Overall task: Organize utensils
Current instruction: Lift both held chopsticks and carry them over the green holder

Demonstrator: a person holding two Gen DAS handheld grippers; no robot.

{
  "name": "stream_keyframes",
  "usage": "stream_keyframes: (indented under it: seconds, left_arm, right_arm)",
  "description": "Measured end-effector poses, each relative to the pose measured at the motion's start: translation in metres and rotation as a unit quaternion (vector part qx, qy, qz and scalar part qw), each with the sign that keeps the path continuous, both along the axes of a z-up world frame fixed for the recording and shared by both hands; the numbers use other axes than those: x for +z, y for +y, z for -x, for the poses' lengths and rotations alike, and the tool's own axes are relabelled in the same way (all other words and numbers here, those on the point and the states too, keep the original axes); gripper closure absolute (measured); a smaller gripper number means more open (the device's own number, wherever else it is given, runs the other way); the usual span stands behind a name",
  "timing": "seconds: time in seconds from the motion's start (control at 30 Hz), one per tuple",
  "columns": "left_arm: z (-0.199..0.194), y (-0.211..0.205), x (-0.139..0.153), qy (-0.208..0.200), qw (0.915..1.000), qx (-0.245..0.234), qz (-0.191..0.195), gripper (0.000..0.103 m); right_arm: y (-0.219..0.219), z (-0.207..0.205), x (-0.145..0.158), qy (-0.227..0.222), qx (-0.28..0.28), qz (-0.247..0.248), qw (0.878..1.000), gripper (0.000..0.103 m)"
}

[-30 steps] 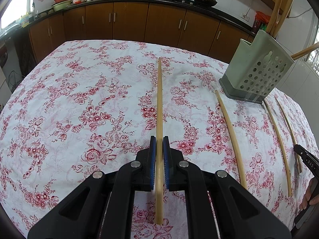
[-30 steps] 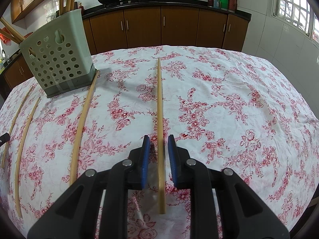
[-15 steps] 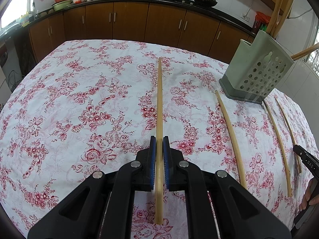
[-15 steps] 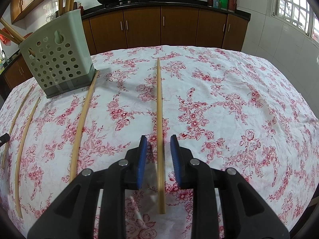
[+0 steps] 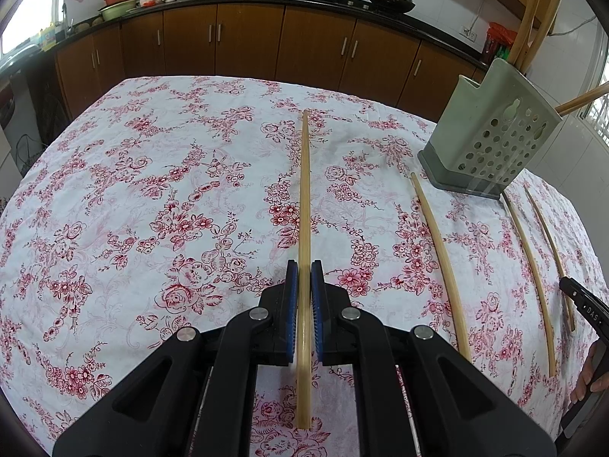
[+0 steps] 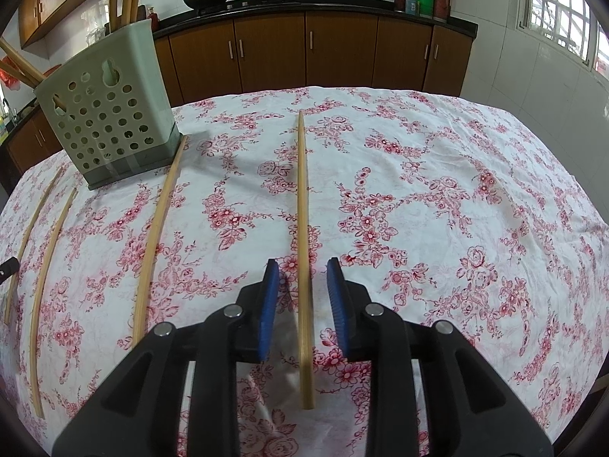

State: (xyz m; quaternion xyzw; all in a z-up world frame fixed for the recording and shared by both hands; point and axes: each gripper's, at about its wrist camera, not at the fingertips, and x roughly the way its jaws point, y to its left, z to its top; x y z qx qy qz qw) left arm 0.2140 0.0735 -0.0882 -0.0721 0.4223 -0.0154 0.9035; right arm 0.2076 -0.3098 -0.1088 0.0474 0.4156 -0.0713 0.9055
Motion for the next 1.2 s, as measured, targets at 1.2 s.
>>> stream_keyframes:
  seconds: [1.2]
  left_arm:
    - [0.047, -0.003, 0.182, -0.221, 0.9749, -0.026, 0.008, 0.095]
  right_arm:
    - [-0.011, 0.045, 0.178, -0.240, 0.026, -0.027, 0.970, 0.095]
